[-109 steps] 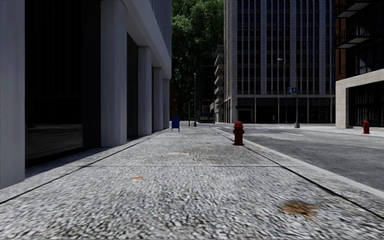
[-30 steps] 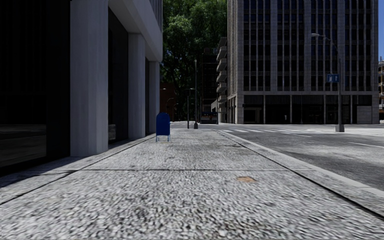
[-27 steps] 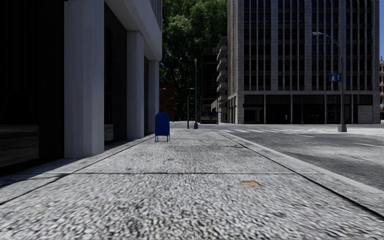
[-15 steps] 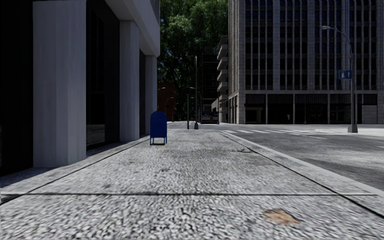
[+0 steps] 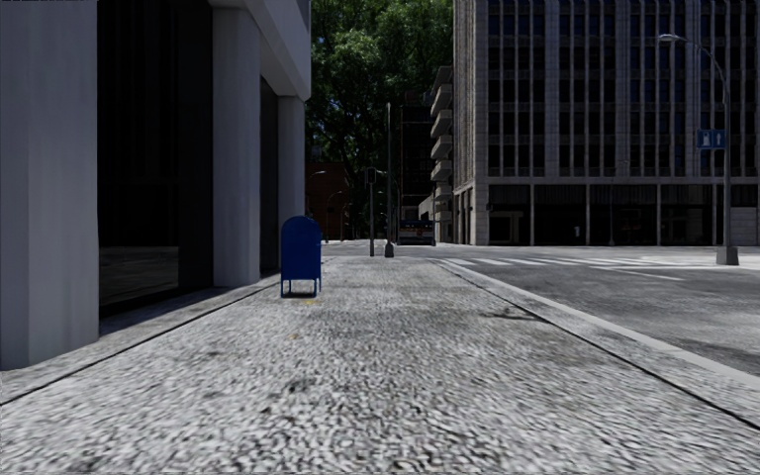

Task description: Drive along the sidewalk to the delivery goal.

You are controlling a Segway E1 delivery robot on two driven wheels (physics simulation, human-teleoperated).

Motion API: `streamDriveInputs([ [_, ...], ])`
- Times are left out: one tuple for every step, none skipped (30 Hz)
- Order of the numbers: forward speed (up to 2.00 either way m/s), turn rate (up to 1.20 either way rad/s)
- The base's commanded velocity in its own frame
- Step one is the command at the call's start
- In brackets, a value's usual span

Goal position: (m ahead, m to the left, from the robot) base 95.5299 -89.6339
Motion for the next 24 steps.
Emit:
streamDriveInputs([
  [2.0,0.0],
  [2.0,0.0],
  [2.0,0.0],
  [2.0,0.0],
  [2.0,0.0],
  [2.0,0.0],
  [2.0,0.0],
  [2.0,0.0],
  [2.0,0.0],
  [2.0,0.0],
  [2.0,0.0],
  [2.0,0.0],
  [2.0,0.0],
  [2.0,0.0],
  [2.0,0.0],
  [2.0,0.0],
  [2.0,0.0],
  [2.0,0.0],
  [2.0,0.0],
  [2.0,0.0],
  [2.0,0.0],
  [2.0,0.0],
  [2.0,0.0],
  [2.0,0.0],
])
